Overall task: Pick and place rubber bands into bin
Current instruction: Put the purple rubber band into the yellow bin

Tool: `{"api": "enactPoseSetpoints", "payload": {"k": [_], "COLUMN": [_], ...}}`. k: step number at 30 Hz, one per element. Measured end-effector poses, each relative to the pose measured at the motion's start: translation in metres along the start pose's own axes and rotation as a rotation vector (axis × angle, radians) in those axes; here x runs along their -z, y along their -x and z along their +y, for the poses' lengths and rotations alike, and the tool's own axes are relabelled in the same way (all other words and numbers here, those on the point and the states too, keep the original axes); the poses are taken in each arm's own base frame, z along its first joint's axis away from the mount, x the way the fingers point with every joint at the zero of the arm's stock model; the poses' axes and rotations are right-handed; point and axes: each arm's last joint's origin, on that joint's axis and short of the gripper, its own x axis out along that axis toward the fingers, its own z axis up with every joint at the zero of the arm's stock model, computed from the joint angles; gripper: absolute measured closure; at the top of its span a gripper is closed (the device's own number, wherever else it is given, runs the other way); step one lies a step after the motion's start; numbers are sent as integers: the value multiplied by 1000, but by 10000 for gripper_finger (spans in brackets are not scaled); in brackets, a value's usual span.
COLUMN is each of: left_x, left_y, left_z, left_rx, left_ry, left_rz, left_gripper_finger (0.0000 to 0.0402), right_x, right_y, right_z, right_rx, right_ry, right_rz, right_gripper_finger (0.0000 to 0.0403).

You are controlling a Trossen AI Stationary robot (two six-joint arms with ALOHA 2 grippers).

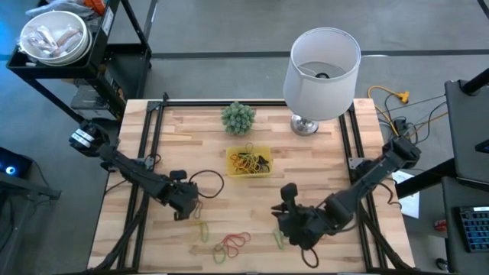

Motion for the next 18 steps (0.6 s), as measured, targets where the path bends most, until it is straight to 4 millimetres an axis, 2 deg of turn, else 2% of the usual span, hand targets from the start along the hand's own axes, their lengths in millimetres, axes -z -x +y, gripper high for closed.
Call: {"api": "enactPoseSetpoints", "payload": {"k": [11, 14, 18], "left_x": [-12, -14, -15], "left_y": [-28, -36, -41], "left_z": [8, 10, 10], "left_rx": [35, 34, 31], "left_ry": [-94, -79, -92], "left_rz": [121, 165, 181], "left_gripper_finger": [264, 288, 352], "right_x": [3, 4, 5], "right_y": [8, 10, 12], "right_z": [13, 16, 19], "right_rx": [-25, -30, -36], "right_ry": [-47, -49, -58], "right_rz": [-10, -11, -11], "right_gripper_finger": [335, 334, 336]}}
